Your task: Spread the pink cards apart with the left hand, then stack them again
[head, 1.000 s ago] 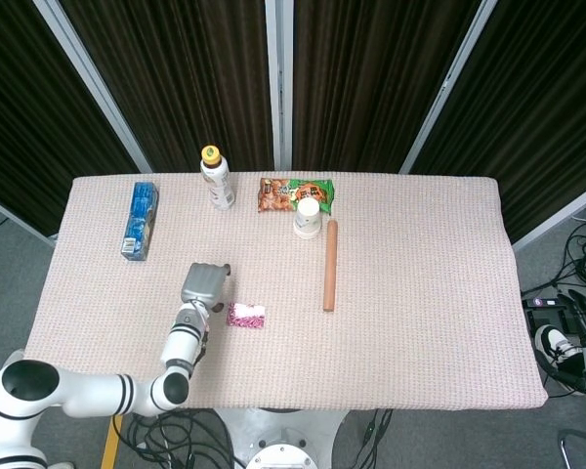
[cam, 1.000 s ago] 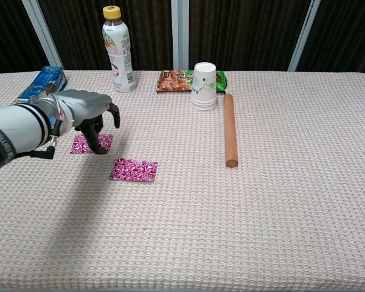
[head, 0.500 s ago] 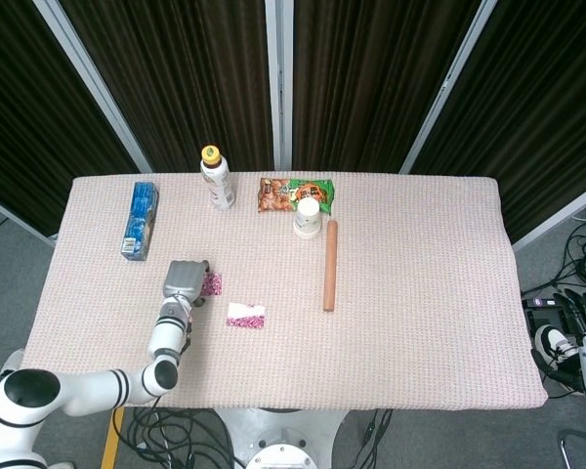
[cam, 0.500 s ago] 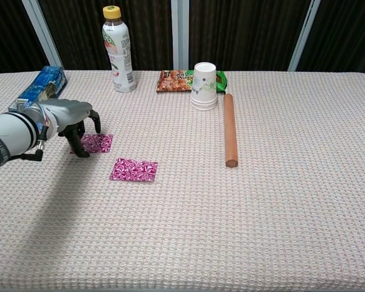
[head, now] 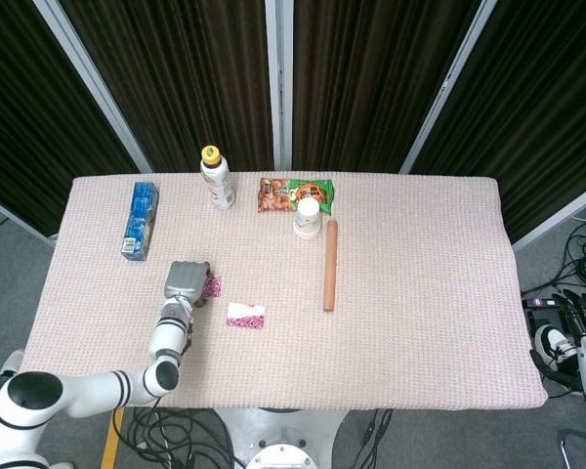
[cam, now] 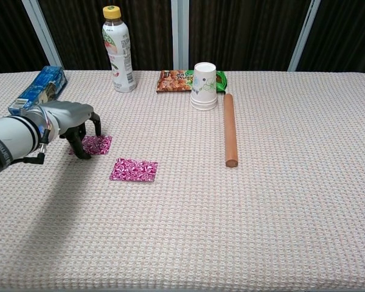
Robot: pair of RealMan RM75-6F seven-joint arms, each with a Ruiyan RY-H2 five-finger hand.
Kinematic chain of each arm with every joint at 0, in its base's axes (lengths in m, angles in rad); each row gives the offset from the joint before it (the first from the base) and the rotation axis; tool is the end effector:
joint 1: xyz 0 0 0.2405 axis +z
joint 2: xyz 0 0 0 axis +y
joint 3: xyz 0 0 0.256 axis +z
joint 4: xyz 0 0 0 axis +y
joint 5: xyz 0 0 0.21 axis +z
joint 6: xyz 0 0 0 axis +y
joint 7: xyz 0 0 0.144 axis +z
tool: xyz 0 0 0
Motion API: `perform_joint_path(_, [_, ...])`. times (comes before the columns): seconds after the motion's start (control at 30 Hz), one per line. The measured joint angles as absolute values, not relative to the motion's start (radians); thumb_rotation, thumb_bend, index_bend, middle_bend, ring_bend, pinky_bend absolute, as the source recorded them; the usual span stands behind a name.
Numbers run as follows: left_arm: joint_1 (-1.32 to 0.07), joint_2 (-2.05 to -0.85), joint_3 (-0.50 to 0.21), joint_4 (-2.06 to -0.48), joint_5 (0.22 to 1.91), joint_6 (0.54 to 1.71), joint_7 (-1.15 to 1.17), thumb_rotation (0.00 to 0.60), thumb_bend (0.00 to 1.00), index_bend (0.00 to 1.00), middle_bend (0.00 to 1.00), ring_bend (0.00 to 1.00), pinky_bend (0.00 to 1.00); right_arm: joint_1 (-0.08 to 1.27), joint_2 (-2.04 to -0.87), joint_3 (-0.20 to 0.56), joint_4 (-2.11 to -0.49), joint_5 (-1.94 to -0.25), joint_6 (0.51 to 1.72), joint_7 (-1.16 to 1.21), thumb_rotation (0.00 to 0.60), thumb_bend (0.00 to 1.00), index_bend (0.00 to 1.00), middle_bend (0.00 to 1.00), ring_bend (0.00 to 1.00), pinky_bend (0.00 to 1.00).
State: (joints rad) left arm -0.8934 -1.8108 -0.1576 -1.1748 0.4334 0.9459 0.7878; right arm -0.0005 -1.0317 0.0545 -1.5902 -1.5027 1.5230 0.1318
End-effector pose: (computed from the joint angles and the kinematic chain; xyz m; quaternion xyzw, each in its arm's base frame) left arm -0.1858 0.3660 -0.0843 -0.7116 -0.4449 -0.1641 0.5184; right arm -0.3318 -0.1549 0.1955 0.5636 -0.4036 0.3865 0.6083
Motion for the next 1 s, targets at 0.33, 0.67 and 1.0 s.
perform_joint_path(0.33, [-0.887,-1.808,-0.174,-1.176,0.449,0.945,0.785,0.600,0.26,0.45,0.88,0.86,0.96,0.000,-1.030,0.055,-1.600,-1.504,1.525,0.121,0.511,0.16,0.11,0.07,0.00,0.00])
perform_joint_path(0.67, [-0.904,-1.756,-0.201,-1.343,0.433,0.984,0.823,0.600,0.26,0.45,0.88,0.86,0.96,0.001,-1.035,0.055,-1.582,-1.504,1.523,0.143,0.505,0.16,0.11,0.07,0.00,0.00])
perform_joint_path(1.0, [-0.962,-1.757,-0.209,-1.519,0.356,1.069,0.926,0.600,0.26,0.44,0.88,0.86,0.96,0.000,-1.043,0.053,-1.555,-1.499,1.516,0.170,0.510,0.16,0.11,0.07,0.00,0.00])
